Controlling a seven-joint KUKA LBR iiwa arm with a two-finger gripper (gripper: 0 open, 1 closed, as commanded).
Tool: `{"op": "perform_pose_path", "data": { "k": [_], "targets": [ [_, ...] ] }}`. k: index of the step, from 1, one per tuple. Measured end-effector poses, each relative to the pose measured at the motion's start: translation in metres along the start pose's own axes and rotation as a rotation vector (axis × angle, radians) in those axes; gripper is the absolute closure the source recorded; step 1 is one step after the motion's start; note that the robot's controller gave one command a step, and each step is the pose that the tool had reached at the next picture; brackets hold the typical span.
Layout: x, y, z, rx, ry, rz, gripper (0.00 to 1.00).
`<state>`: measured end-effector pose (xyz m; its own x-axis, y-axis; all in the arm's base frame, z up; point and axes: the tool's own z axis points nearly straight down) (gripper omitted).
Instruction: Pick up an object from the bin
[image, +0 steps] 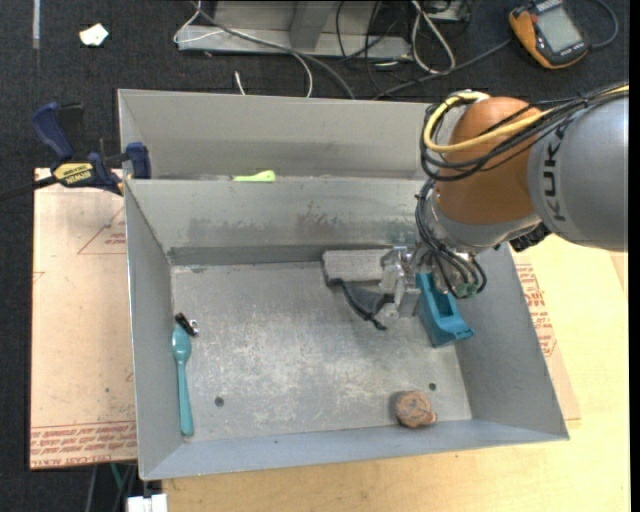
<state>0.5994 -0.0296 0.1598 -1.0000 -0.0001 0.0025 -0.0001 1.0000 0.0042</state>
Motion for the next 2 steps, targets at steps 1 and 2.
{"op": "perform_pose_path", "data": {
  "k": [1,2],
  "targets": [
    [-0.002,0.000,-0.046,0.001,-0.008,0.000,1.00],
    [-0.002,0.000,-0.062,0.001,-0.010,0.000,1.00]
  ]
}}
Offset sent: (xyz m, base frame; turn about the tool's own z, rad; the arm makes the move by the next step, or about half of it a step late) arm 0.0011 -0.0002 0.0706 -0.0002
